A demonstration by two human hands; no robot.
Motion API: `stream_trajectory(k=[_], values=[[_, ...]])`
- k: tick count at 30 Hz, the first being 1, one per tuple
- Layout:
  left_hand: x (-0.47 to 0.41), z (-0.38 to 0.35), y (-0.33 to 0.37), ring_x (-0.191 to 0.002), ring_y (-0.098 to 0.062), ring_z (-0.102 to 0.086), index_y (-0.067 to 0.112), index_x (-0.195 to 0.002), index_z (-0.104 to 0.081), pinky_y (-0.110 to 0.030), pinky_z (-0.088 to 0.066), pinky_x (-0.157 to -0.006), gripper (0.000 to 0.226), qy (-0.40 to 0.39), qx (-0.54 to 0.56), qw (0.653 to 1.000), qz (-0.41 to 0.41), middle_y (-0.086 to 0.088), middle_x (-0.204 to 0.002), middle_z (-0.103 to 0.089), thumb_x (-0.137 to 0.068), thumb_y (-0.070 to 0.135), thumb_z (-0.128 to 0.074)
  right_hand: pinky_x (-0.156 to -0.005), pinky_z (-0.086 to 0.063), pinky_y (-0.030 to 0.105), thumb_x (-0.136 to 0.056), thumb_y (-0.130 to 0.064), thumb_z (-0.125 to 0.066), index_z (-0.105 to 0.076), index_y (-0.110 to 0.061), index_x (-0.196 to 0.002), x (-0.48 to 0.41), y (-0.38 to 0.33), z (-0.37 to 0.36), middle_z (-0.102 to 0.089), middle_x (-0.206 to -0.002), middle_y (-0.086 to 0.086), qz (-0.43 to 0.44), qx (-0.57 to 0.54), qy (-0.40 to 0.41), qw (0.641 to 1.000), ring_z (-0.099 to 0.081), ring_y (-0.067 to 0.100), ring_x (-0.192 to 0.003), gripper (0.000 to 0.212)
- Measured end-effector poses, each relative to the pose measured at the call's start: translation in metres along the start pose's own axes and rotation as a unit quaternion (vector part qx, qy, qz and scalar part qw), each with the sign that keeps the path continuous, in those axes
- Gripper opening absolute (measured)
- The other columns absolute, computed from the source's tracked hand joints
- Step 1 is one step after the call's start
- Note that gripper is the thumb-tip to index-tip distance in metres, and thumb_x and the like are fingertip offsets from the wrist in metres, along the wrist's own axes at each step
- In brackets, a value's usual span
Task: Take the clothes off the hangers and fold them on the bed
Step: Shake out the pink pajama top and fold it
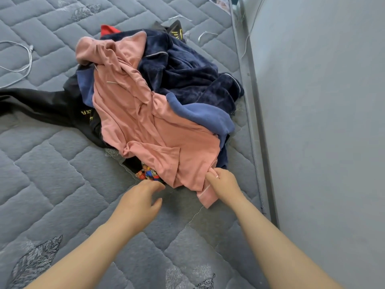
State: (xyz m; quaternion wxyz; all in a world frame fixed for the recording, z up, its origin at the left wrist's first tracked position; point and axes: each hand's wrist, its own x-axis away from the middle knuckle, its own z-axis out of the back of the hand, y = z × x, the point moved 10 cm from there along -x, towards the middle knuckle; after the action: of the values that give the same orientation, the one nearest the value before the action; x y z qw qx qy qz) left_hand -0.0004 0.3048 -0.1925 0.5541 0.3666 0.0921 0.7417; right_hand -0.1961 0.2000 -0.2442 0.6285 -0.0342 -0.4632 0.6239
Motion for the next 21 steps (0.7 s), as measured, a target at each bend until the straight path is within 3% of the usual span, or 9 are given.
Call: stream_trajectory(k=[5, 10, 15, 17, 21], values=[[0.029, 0.048, 0.015, -0.104, -0.008, -0.056, 0.025, -0.12, -0.061, -0.023, -0.042, -0.089, 0.031, 0.02, 0.019, 1.0, -0.014, 0.01, -0.117, -0.059, -0.089, 0.018, -0.059, -0.046, -0.016, 0.022, -0.081, -0.029, -0.049, -0.027, -0.02, -0.058, 0.058, -0.102, 0.049, -0.022, -0.055, -0.01, 0.118, -0.078, -0.001, 0.99, -0.02, 0.006, -0.053, 0.033], [0.069, 0.137, 0.041, -0.099, -0.005, -0.056, 0.023, -0.117, -0.064, -0.018, -0.039, -0.085, 0.03, 0.094, 0.044, 0.994, -0.046, 0.01, -0.112, -0.061, -0.088, 0.017, -0.063, -0.049, -0.023, 0.022, -0.091, -0.016, -0.053, -0.038, 0.003, -0.065, 0.108, -0.226, 0.105, -0.029, -0.06, -0.003, 0.205, -0.097, 0.018, 0.974, -0.027, 0.008, -0.056, 0.036], [0.121, 0.252, 0.063, -0.097, -0.004, -0.057, 0.028, -0.118, -0.062, -0.023, -0.046, -0.086, 0.033, 0.167, 0.042, 0.982, -0.08, 0.014, -0.11, -0.058, -0.086, 0.022, -0.066, -0.059, -0.04, 0.027, -0.094, -0.014, -0.053, -0.063, -0.015, -0.06, 0.18, -0.354, 0.164, -0.051, -0.059, -0.011, 0.297, -0.092, 0.067, 0.948, -0.045, 0.003, -0.059, 0.035], [0.144, 0.3, 0.072, -0.095, -0.005, -0.059, 0.027, -0.115, -0.063, -0.028, -0.049, -0.086, 0.033, 0.201, 0.047, 0.974, -0.096, 0.013, -0.108, -0.06, -0.084, 0.021, -0.069, -0.065, -0.044, 0.034, -0.097, -0.016, -0.052, -0.066, -0.005, -0.071, 0.21, -0.398, 0.188, -0.056, -0.064, -0.003, 0.317, -0.082, 0.092, 0.94, -0.049, 0.007, -0.064, 0.031], [0.188, 0.381, 0.097, -0.092, -0.004, -0.059, 0.033, -0.106, -0.063, -0.03, -0.05, -0.084, 0.028, 0.255, 0.044, 0.956, -0.137, 0.02, -0.099, -0.059, -0.081, 0.024, -0.071, -0.064, -0.045, 0.033, -0.098, -0.025, -0.05, -0.065, 0.008, -0.085, 0.27, -0.473, 0.223, -0.058, -0.067, 0.013, 0.345, -0.088, 0.115, 0.927, -0.051, 0.011, -0.065, 0.038]])
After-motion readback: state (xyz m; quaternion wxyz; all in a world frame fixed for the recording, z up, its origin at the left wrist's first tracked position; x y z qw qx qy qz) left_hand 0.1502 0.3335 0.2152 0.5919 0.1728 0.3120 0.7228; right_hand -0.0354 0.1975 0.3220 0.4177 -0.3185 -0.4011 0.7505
